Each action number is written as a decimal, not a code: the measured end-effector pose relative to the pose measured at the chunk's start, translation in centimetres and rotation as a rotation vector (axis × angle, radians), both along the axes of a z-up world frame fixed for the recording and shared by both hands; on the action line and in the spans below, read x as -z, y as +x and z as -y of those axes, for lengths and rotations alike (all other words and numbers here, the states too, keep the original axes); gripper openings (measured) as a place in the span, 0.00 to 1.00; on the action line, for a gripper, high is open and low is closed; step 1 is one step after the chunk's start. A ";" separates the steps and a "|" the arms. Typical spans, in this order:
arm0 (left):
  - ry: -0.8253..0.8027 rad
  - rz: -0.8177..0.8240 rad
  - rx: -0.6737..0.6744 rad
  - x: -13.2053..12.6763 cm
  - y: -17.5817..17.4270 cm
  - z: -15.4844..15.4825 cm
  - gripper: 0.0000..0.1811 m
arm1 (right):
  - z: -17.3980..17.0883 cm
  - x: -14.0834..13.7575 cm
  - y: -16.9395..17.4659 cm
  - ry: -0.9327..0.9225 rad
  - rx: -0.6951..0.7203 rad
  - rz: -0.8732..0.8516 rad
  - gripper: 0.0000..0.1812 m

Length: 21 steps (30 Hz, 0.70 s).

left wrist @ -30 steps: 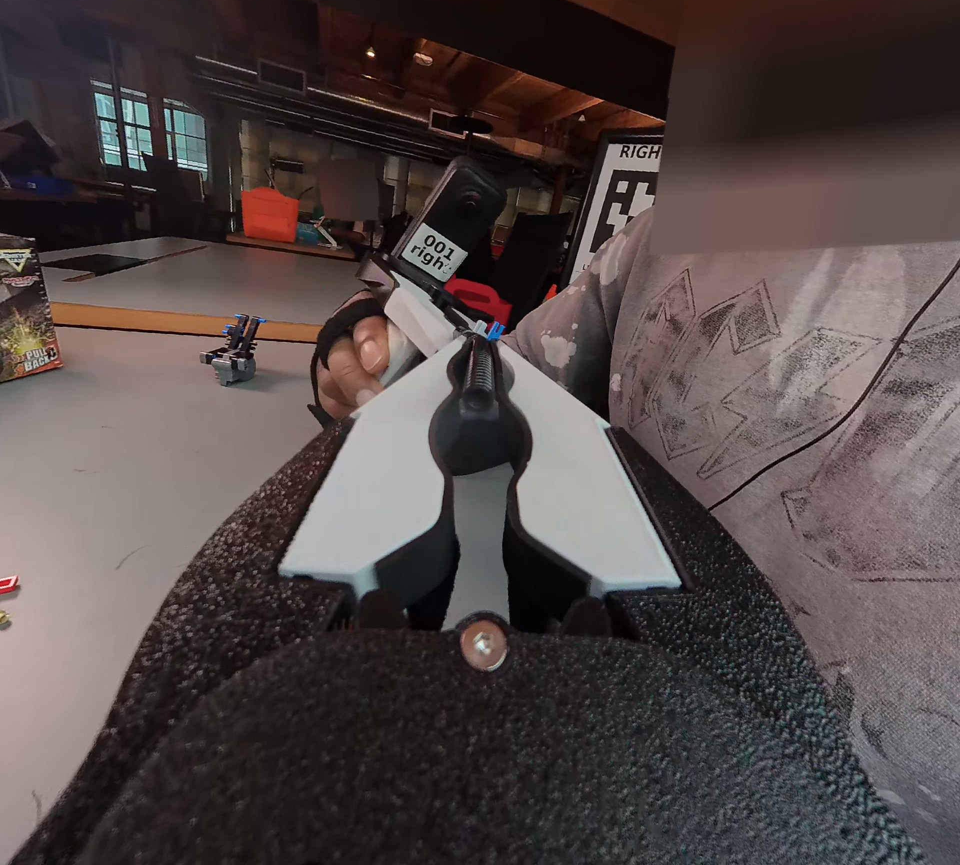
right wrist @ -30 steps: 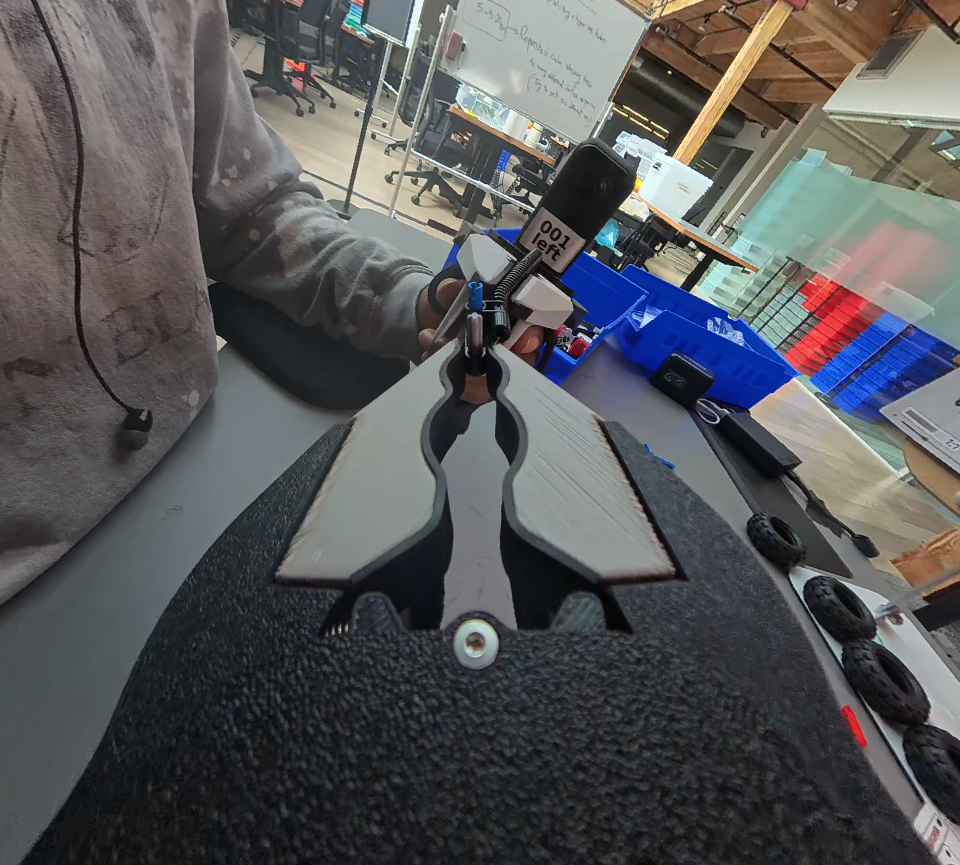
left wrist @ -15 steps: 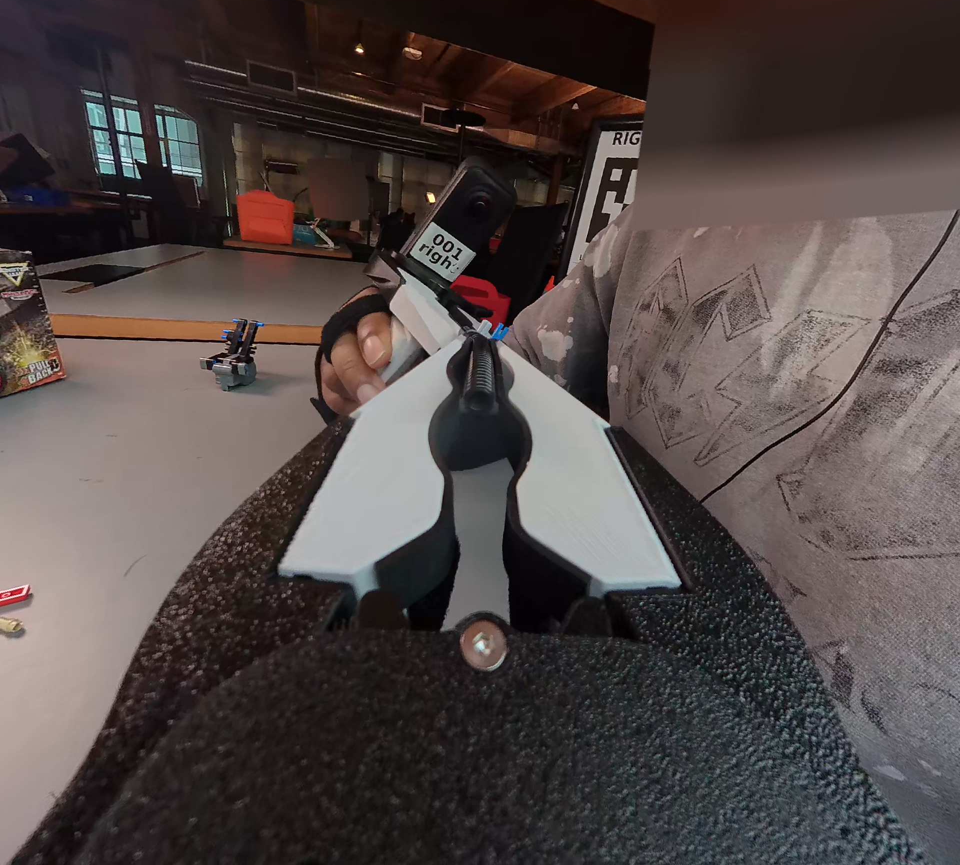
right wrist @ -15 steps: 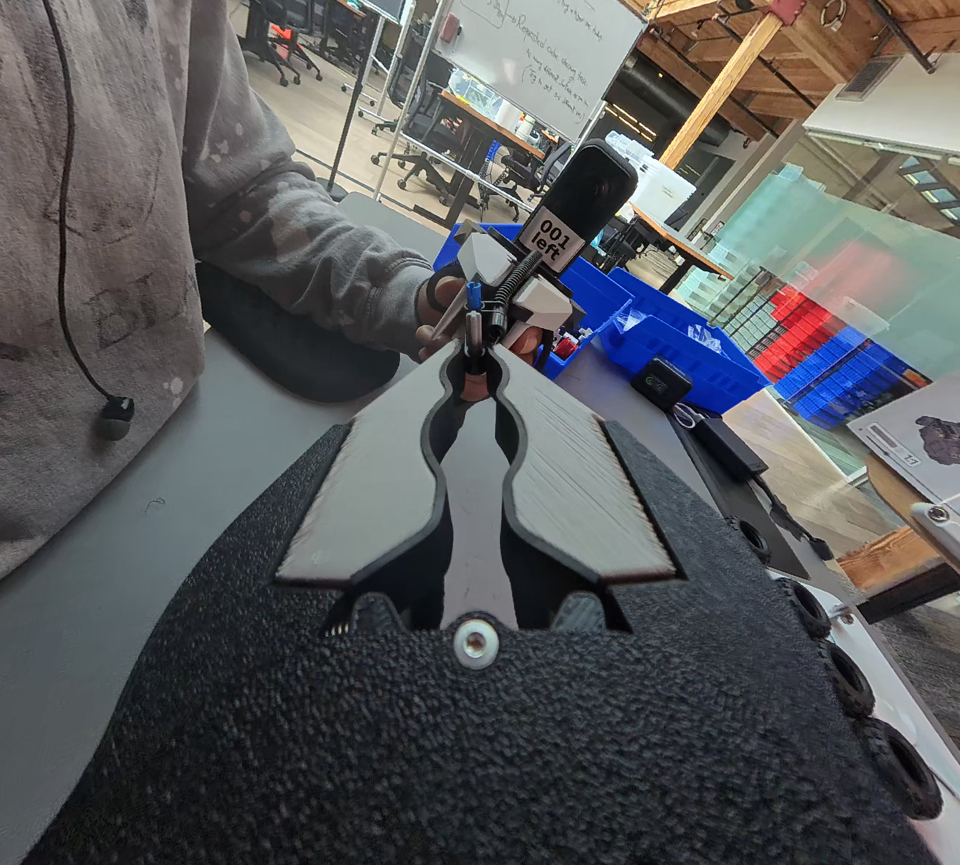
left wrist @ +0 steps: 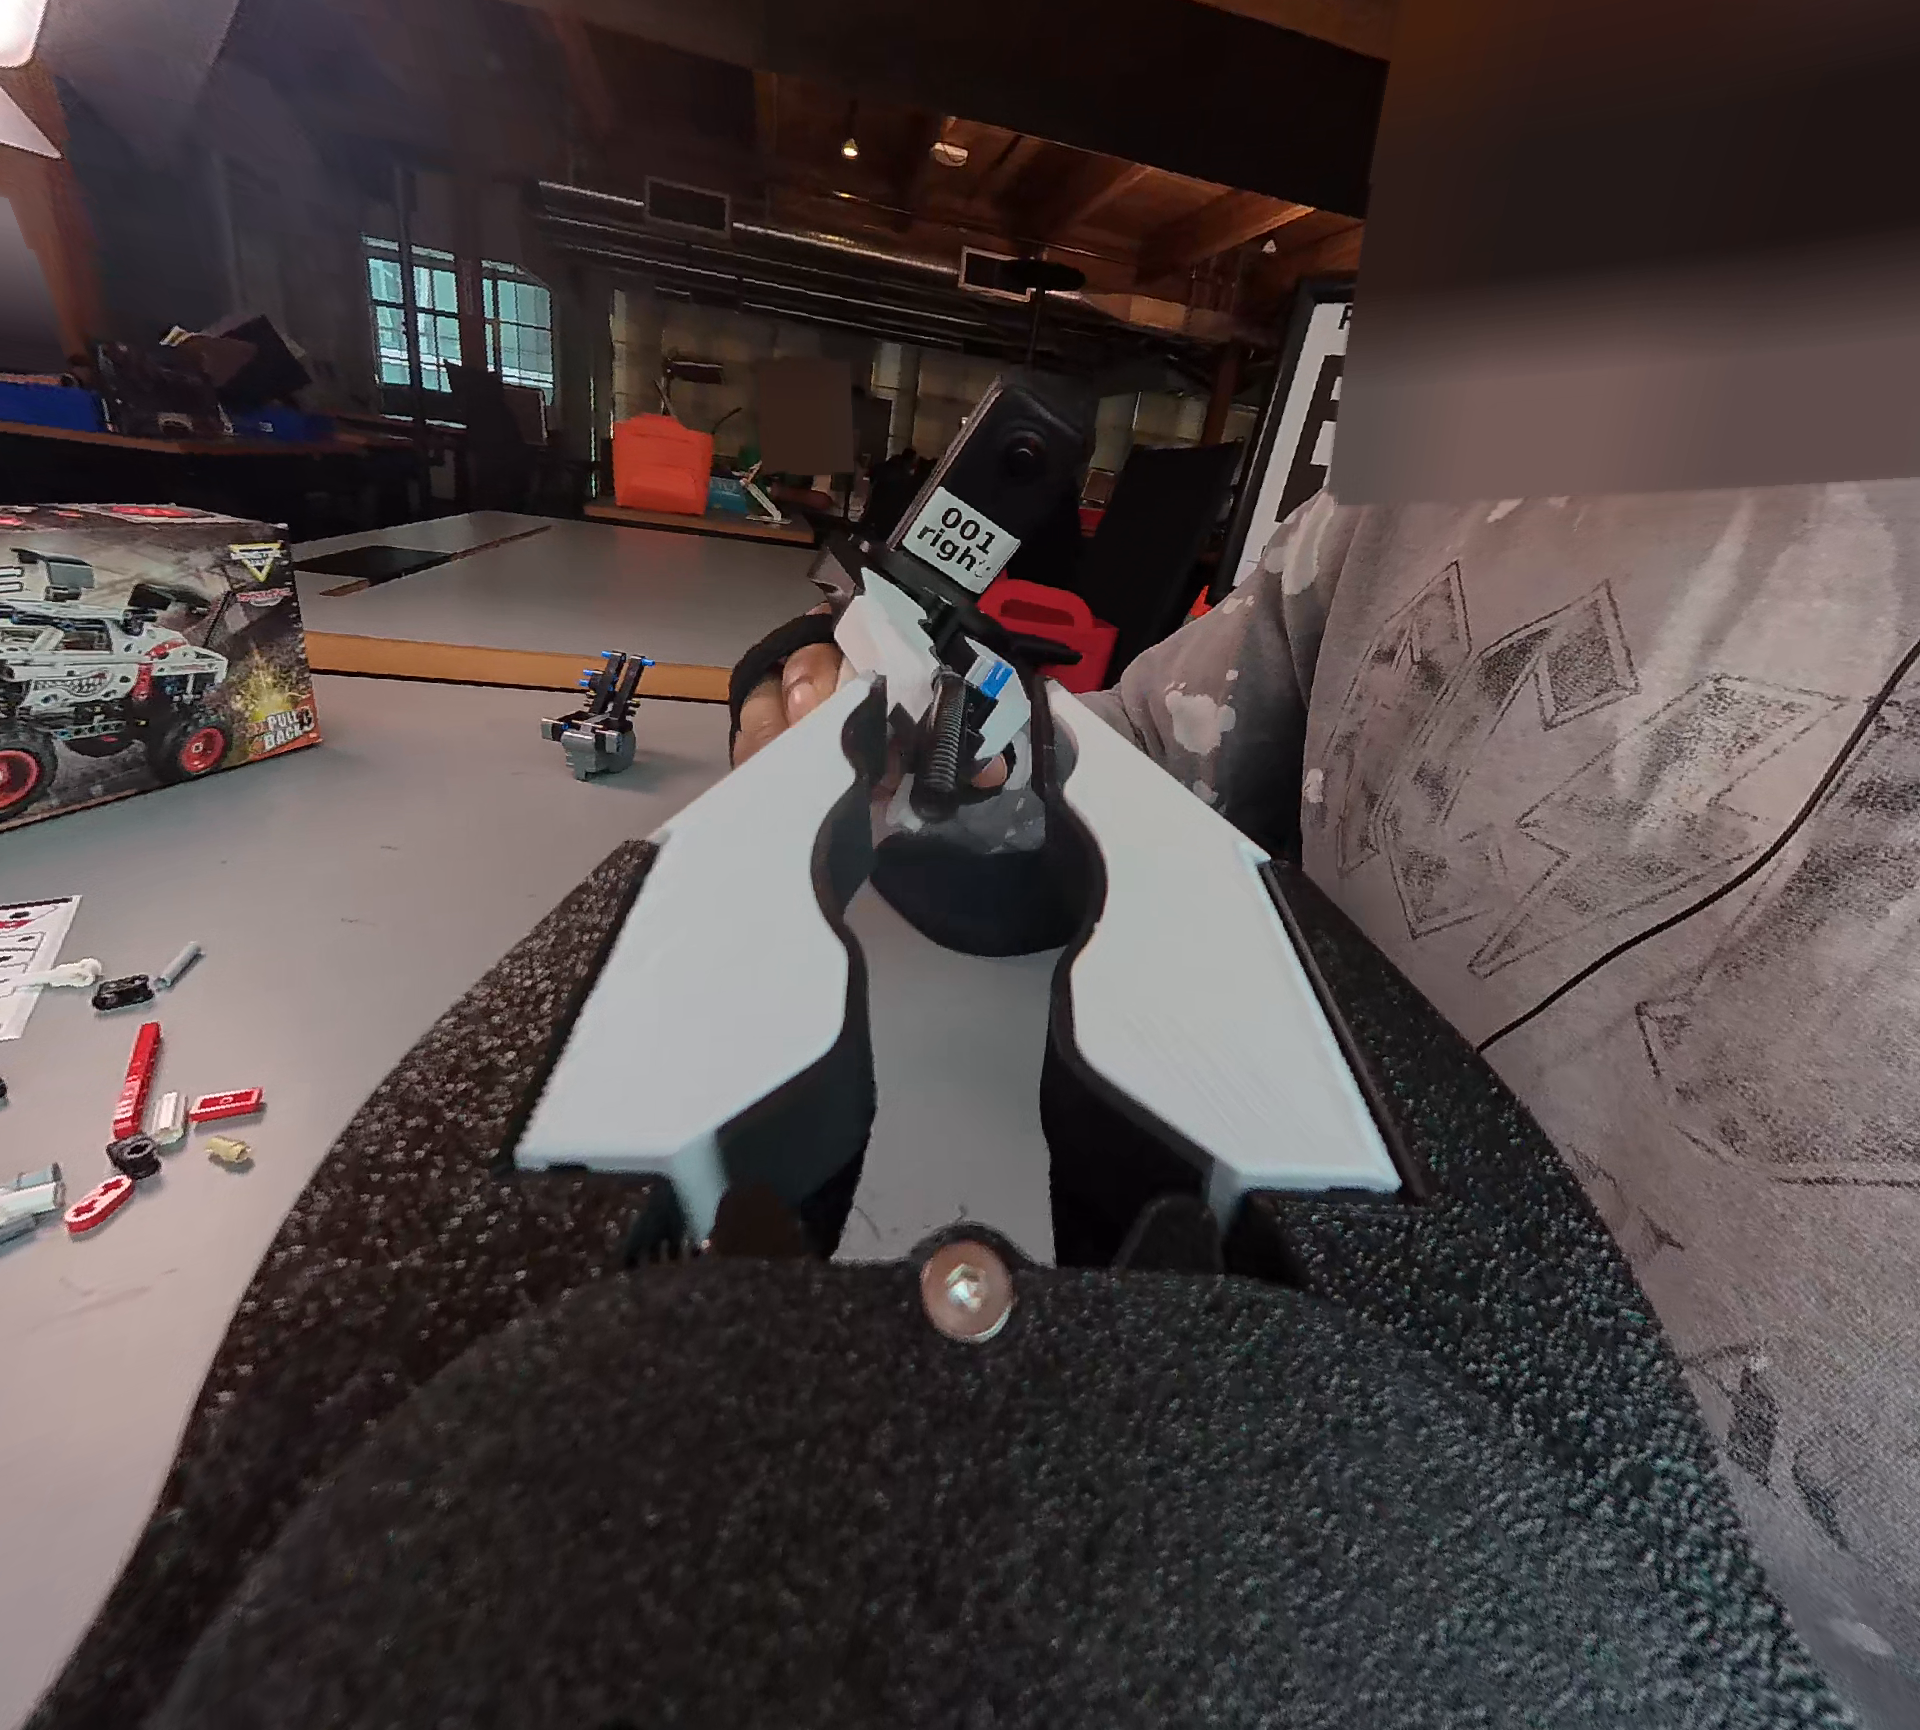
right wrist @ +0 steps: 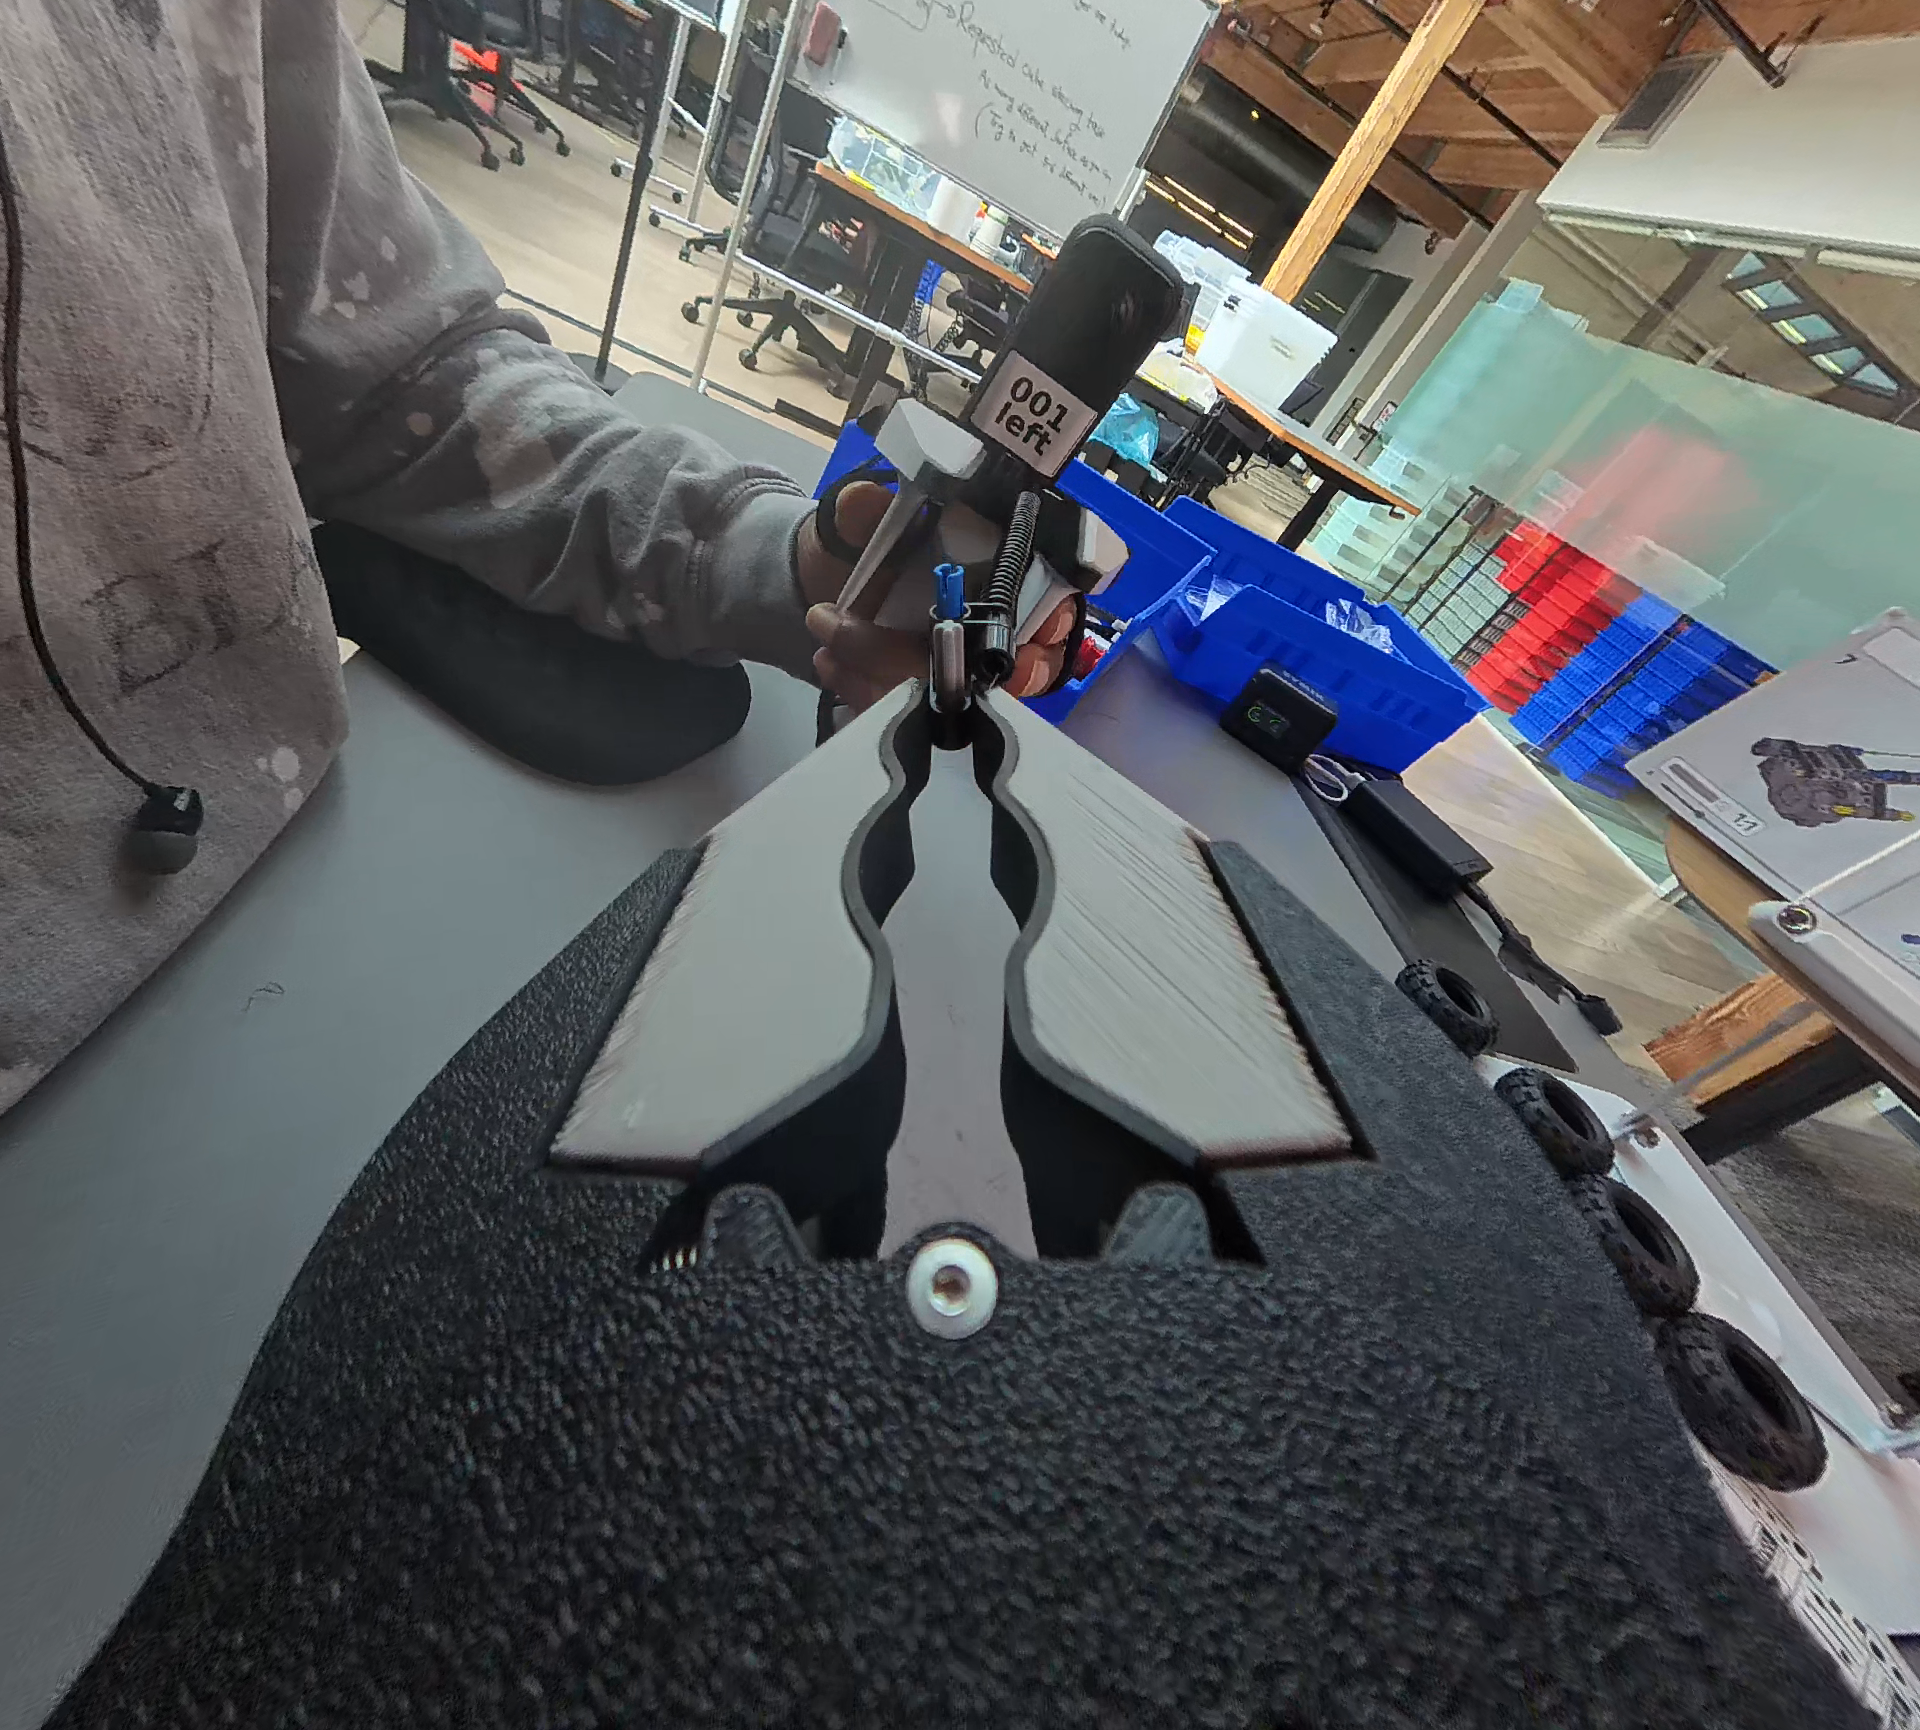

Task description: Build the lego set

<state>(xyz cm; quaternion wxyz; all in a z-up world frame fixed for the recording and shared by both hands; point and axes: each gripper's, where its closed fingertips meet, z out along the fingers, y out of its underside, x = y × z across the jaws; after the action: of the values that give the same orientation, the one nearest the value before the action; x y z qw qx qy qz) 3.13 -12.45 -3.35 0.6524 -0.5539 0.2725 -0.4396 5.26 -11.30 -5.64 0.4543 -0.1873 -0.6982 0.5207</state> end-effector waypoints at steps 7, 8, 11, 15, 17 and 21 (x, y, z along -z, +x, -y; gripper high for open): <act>-0.021 -0.041 -0.079 0.5 -0.4 -1.0 0.03 | -0.8 0.6 -0.5 0.002 0.035 0.016 0.04; -0.024 -0.045 -0.083 0.6 -0.4 -1.1 0.03 | -0.9 0.7 -0.6 0.006 0.040 0.017 0.04; -0.022 -0.055 -0.094 0.7 -0.5 -1.2 0.03 | -1.2 0.7 -0.8 0.010 0.057 0.016 0.04; -0.034 -0.077 -0.113 1.1 -0.7 -1.5 0.03 | -1.7 1.0 -1.0 0.017 0.076 0.031 0.04; -0.034 -0.071 -0.130 1.0 -1.0 -1.7 0.08 | -2.1 1.4 -1.1 0.026 0.087 0.039 0.04; -0.097 -0.099 -0.195 2.0 -2.7 -2.7 0.20 | -3.4 2.9 -1.5 0.099 0.134 0.056 0.04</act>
<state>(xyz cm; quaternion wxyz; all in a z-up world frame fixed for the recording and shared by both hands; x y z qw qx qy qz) 0.44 -9.76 -5.30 0.6502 -0.6297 0.2277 -0.3589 3.77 -7.91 -8.56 0.4771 -0.2255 -0.7215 0.4483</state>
